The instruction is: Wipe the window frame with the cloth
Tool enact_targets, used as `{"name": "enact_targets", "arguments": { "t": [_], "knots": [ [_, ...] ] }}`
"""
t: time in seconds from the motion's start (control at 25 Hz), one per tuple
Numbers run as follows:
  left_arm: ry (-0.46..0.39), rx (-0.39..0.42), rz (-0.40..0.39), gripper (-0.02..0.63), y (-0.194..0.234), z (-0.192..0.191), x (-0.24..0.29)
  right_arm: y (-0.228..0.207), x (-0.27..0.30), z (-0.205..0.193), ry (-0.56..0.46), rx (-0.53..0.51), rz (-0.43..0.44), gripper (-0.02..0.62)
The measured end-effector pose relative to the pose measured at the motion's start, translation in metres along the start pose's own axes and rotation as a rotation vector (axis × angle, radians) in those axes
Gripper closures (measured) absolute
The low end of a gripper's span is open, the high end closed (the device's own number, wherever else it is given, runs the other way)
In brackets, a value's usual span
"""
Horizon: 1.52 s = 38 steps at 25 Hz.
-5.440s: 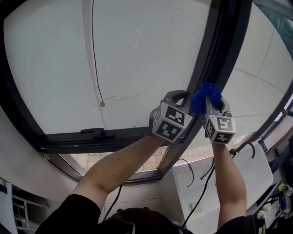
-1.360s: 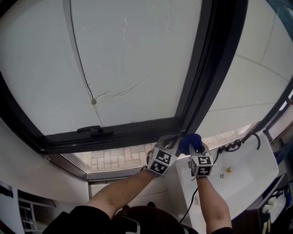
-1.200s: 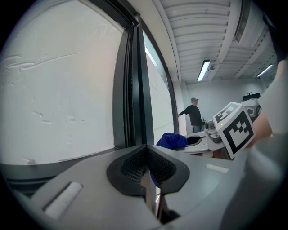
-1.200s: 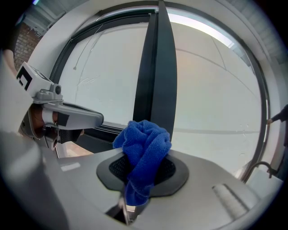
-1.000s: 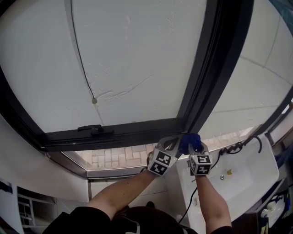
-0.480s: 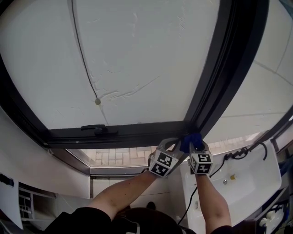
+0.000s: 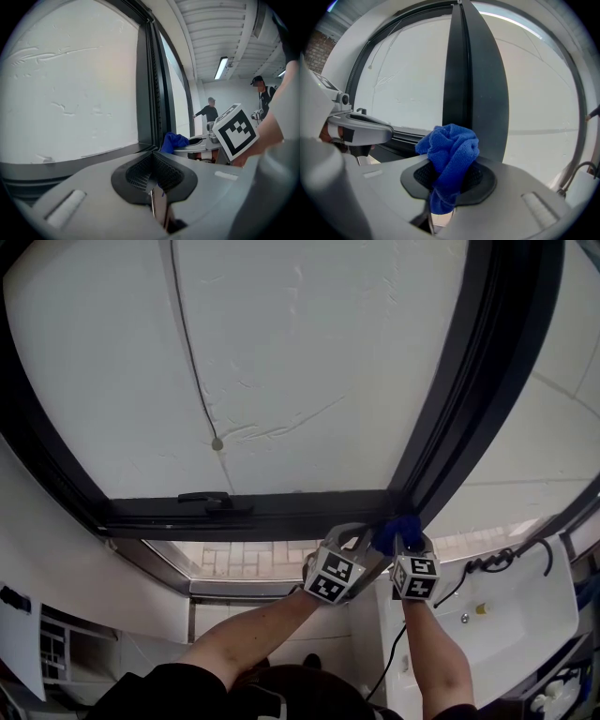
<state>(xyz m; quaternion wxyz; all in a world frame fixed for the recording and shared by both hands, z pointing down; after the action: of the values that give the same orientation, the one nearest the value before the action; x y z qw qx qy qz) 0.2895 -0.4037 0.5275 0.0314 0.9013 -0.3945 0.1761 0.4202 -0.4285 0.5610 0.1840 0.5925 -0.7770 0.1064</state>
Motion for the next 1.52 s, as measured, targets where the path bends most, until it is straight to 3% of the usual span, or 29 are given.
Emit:
{"name": "enact_targets", "arguments": {
  "t": [0.6, 1.52],
  "knots": [
    [0.000, -0.019, 0.074, 0.612, 0.027, -0.015, -0.044, 0.070, 0.005, 0.007, 0.014, -0.086, 0.125, 0.514],
    [0.003, -0.116, 0.305, 0.612, 0.111, -0.063, -0.163, 0.221, 0.018, 0.021, 0.043, -0.196, 0.334, 0.514]
  ]
}}
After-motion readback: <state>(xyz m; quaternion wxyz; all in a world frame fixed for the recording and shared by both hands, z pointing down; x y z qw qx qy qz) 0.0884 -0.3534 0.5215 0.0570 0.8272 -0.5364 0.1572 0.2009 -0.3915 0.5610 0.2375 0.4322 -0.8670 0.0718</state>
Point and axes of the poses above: the fingertips, and each gripper's own axes: x forward along the fingers, y to its left, z out of its top, the point moved 4 cm from there along -x, backward along the fingers, and after that the axes turned 10 degrees about y, right-handed, at the moved point
